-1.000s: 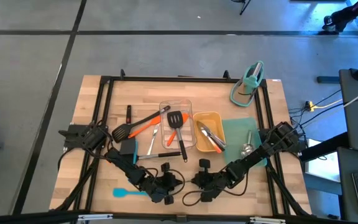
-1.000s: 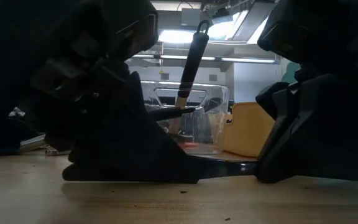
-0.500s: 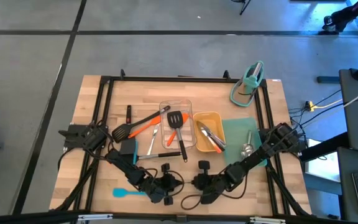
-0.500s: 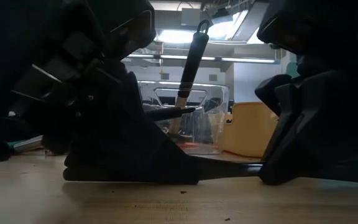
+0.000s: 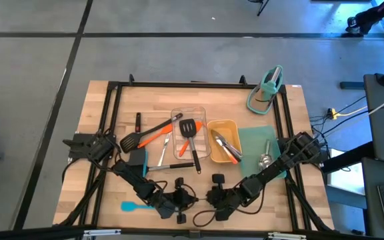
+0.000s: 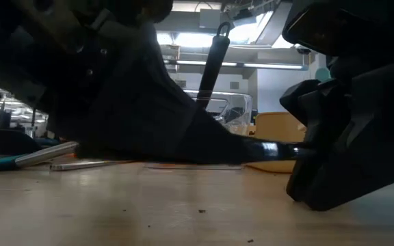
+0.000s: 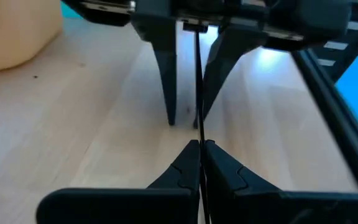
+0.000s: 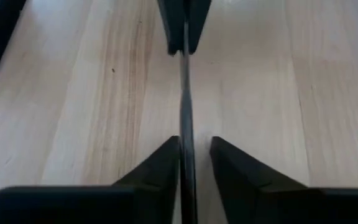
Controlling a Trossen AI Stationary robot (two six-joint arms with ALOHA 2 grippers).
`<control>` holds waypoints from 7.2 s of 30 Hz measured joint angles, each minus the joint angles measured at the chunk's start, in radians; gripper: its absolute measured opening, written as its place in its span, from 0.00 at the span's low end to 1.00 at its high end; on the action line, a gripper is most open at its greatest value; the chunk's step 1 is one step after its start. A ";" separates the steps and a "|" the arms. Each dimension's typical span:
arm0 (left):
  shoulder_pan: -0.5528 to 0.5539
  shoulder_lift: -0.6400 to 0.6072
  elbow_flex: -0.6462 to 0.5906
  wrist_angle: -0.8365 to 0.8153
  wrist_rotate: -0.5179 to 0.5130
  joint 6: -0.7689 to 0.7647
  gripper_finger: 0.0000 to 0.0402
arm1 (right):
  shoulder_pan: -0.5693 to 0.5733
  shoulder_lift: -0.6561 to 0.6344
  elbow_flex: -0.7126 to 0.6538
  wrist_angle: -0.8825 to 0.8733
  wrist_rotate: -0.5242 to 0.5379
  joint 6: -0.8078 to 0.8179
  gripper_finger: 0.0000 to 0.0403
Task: Pick & Place Kitchen Items
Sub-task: Put the black table knife into the yellow bin, then put the blue spatula into the transparent bin
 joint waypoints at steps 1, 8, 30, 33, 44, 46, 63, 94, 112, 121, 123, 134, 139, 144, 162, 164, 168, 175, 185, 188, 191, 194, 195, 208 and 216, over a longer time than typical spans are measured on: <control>0.000 0.002 -0.002 0.011 0.000 0.014 0.00 | 0.000 0.000 0.000 0.000 0.001 0.000 0.27; 0.001 0.002 0.009 -0.008 0.009 0.026 0.00 | -0.001 0.000 0.000 0.000 0.006 0.008 0.32; -0.038 -0.019 0.009 0.026 -0.026 0.118 0.12 | 0.009 0.008 0.158 -0.275 -0.037 0.053 0.04; -0.056 -0.048 0.011 0.033 -0.047 0.168 0.19 | 0.008 0.009 0.190 -0.306 -0.033 0.056 0.04; -0.094 -0.084 0.010 0.024 -0.158 0.231 0.38 | 0.006 0.006 0.336 -0.430 -0.023 0.057 0.04; -0.094 -0.084 0.012 0.025 -0.169 0.224 0.39 | 0.006 0.006 0.365 -0.456 -0.022 0.059 0.04; -0.346 -0.132 0.320 0.028 -0.833 0.890 0.38 | -0.019 -0.051 0.453 -0.733 0.058 0.246 0.04; -0.426 -0.132 0.323 0.019 -0.903 0.836 0.39 | -0.319 -0.056 0.783 -1.519 0.000 0.579 0.04; -0.447 -0.132 0.323 0.020 -0.903 0.839 0.39 | -0.489 -0.059 0.579 -1.519 -0.140 0.519 0.04; -0.441 -0.132 0.323 0.020 -0.903 0.836 0.39 | -0.490 -0.058 0.512 -1.487 -0.131 0.552 0.04; -0.440 -0.132 0.323 0.019 -0.903 0.835 0.39 | -0.486 -0.057 0.509 -1.465 -0.132 0.554 0.04; -0.440 -0.131 0.323 0.020 -0.903 0.835 0.39 | -0.490 -0.051 0.509 -1.380 -0.093 0.549 0.04; -0.441 -0.131 0.323 0.020 -0.902 0.835 0.39 | -0.501 -0.038 0.509 -1.375 -0.098 0.549 0.04; -0.441 -0.131 0.323 0.019 -0.902 0.835 0.39 | -0.517 -0.001 0.509 -1.374 -0.120 0.535 0.04; -0.441 -0.131 0.323 0.019 -0.902 0.835 0.39 | -0.523 0.022 0.521 -1.378 -0.165 0.500 0.28; -0.441 -0.131 0.323 0.020 -0.902 0.835 0.39 | -0.520 0.026 0.544 -1.426 -0.150 0.499 0.33; -0.441 -0.131 0.323 0.019 -0.902 0.835 0.39 | -0.506 0.028 0.618 -1.516 -0.112 0.435 0.42; -0.441 -0.131 0.323 0.019 -0.902 0.835 0.39 | -0.498 0.019 0.797 -1.521 -0.126 0.292 0.46; -0.441 -0.131 0.323 0.019 -0.902 0.835 0.39 | -0.363 0.019 1.114 -1.422 0.108 0.192 0.47; -0.441 -0.131 0.323 0.019 -0.902 0.835 0.39 | -0.276 0.019 1.171 -1.321 0.186 0.132 0.47; -0.441 -0.131 0.323 0.019 -0.902 0.835 0.39 | -0.190 0.018 1.186 -1.192 0.181 0.000 0.47; -0.441 -0.131 0.323 0.019 -0.902 0.835 0.39 | -0.100 0.018 1.181 -1.078 0.154 -0.118 0.47; -0.441 -0.131 0.323 0.019 -0.902 0.835 0.39 | -0.069 0.018 1.171 -1.031 0.154 -0.152 0.47; -0.438 -0.131 0.323 0.019 -0.902 0.832 0.39 | 0.166 0.066 0.781 -0.341 0.091 -0.397 0.47; -0.434 -0.131 0.322 -0.098 -0.902 0.779 0.39 | 0.134 0.066 0.583 -0.066 0.038 -0.400 0.47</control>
